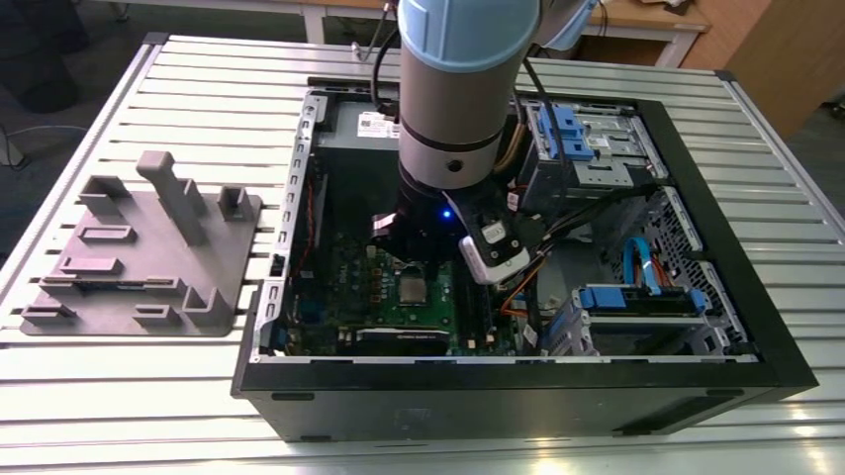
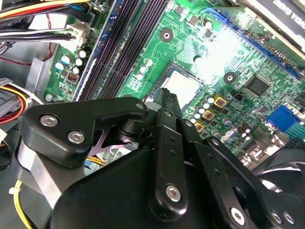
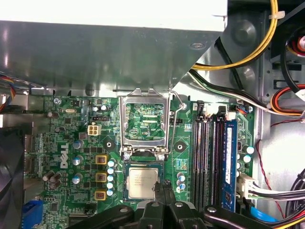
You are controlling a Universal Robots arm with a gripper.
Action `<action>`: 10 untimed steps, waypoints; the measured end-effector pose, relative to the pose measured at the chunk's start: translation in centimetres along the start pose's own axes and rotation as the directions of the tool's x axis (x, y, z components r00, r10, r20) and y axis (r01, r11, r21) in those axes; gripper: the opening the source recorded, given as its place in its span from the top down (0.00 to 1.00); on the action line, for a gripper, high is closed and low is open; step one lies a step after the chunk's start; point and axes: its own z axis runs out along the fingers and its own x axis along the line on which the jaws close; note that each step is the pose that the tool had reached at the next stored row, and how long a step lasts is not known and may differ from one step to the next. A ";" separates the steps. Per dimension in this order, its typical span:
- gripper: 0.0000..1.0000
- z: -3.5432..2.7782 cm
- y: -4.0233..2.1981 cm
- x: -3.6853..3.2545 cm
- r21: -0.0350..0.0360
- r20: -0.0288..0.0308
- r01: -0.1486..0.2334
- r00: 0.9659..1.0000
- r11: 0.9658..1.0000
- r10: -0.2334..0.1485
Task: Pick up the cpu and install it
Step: 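Close the cpu cover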
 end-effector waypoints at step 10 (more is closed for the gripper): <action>0.89 0.03 0.43 -0.29 0.000 0.000 0.000 1.000 1.000 0.000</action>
